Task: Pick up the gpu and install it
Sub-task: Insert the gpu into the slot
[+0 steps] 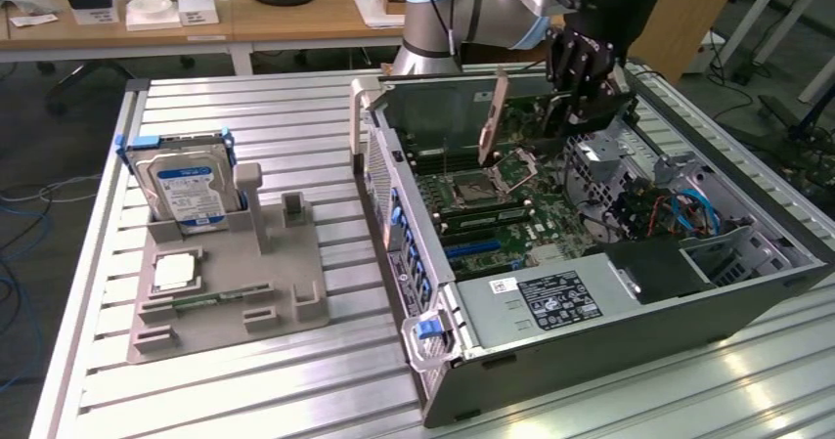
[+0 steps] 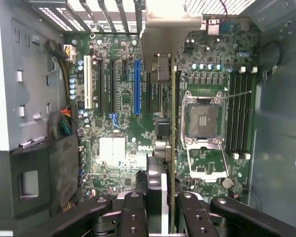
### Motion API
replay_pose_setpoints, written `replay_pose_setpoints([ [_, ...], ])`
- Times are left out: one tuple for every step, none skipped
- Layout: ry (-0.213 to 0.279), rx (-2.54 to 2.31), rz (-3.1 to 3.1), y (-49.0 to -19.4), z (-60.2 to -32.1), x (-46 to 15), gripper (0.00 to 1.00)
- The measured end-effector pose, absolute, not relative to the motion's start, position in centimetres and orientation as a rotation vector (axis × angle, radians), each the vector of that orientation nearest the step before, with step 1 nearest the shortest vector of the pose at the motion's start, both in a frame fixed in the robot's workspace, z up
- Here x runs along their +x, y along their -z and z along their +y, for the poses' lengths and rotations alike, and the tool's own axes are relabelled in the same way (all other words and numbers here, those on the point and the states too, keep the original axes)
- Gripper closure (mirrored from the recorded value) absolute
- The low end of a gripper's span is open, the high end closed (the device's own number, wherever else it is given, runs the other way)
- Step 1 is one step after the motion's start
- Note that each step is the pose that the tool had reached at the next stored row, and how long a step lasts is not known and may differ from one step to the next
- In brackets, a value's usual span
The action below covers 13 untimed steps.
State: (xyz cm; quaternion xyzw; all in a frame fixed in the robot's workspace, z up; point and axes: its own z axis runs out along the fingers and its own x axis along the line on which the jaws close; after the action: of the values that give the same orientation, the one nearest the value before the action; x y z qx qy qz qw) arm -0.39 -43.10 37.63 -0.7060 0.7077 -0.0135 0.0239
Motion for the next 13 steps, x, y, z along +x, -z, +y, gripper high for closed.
replay_pose_setpoints([
  [0.038,-2.187,2.192,-37.5,-43.1,-0.4,0.72],
  [0.035,-2.188,2.194,-37.4,-43.1,-0.4,0.72],
  [0.029,-2.191,2.196,-37.2,-43.1,-0.4,0.72],
  [0.022,-2.194,2.199,-37.1,-43.1,-0.4,0.72],
  [0.017,-2.196,2.202,-37.0,-43.1,-0.4,0.72],
  [0.012,-2.198,2.204,-36.9,-43.1,-0.4,0.72],
  [0.009,-2.200,2.206,-36.8,-43.1,-0.4,0.72],
  [0.006,-2.201,2.207,-36.7,-43.1,-0.4,0.72],
  [0.005,-2.201,2.208,-36.5,-43.1,-0.4,0.72],
  [0.004,-2.202,2.208,-36.4,-43.1,-0.4,0.72],
  [0.001,-2.203,2.209,-36.2,-43.1,-0.4,0.72],
  [-0.002,-2.205,2.211,-36.1,-43.1,-0.4,0.72],
  [-0.007,-2.207,2.213,-35.9,-43.1,-0.4,0.72],
])
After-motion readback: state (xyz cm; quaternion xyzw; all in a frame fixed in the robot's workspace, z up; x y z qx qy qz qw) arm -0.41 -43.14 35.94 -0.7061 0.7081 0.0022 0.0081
